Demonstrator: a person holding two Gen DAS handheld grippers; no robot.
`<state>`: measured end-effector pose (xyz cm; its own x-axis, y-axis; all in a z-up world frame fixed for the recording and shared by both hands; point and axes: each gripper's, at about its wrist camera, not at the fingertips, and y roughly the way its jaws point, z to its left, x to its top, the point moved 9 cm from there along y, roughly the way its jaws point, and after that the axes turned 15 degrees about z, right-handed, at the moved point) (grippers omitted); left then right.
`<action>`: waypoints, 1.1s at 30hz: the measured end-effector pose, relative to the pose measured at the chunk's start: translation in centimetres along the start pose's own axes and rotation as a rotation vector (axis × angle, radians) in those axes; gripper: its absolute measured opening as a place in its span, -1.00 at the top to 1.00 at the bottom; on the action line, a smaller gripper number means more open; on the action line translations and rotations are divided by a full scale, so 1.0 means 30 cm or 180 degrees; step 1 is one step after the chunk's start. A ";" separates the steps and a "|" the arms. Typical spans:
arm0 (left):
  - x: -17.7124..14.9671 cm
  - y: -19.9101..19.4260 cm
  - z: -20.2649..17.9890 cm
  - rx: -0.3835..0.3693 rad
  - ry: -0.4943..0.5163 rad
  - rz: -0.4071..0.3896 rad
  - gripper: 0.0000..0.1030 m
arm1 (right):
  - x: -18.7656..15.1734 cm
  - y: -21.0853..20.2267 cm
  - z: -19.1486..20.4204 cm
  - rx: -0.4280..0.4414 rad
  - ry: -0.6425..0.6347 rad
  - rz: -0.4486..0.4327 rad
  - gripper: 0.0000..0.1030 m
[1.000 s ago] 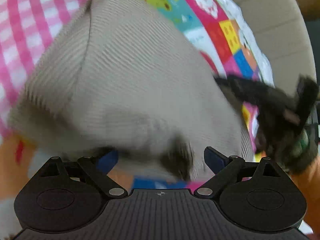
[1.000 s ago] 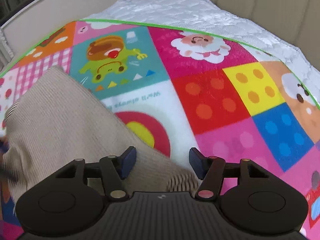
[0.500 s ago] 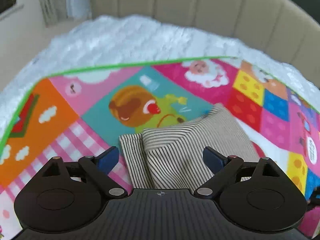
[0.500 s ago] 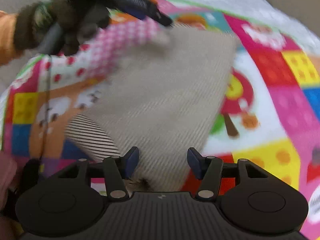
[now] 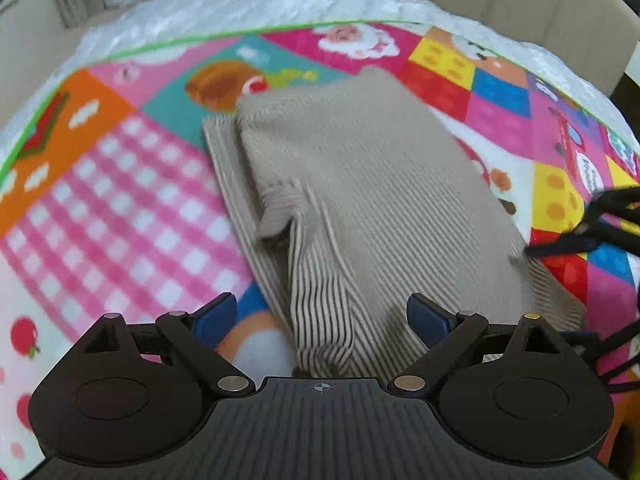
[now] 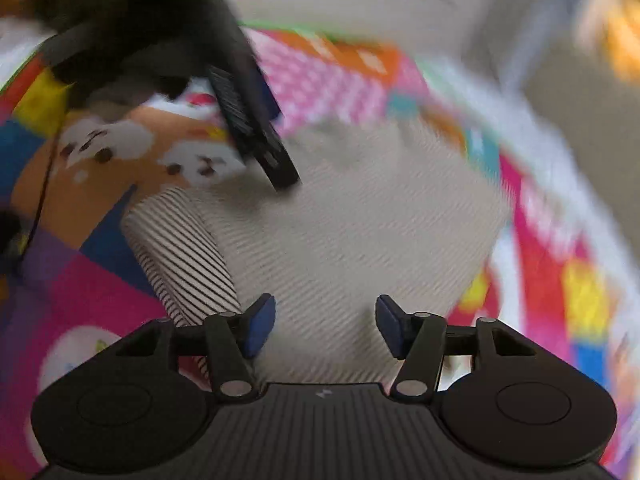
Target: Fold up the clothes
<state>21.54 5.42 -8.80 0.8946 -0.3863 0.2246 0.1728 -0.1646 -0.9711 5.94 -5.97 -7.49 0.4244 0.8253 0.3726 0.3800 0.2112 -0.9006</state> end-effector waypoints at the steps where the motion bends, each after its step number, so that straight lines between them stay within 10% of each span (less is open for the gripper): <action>1: 0.001 0.002 0.010 -0.0016 -0.0040 0.0021 -0.85 | 0.007 -0.008 0.021 0.0018 -0.0060 -0.0046 -0.20; 19: -0.006 -0.002 0.057 -0.0105 -0.0211 0.0034 -0.89 | 0.008 0.038 0.174 0.0288 -0.0475 0.0115 -0.28; 30: -0.050 -0.054 0.184 0.0010 -0.0377 -0.0191 -0.91 | -0.026 0.060 0.303 -0.0334 -0.1285 -0.0173 -0.43; 33: -0.064 -0.109 0.141 -0.0058 -0.0003 -0.0443 -0.91 | 0.002 0.052 0.262 -0.0292 -0.1204 -0.0129 0.19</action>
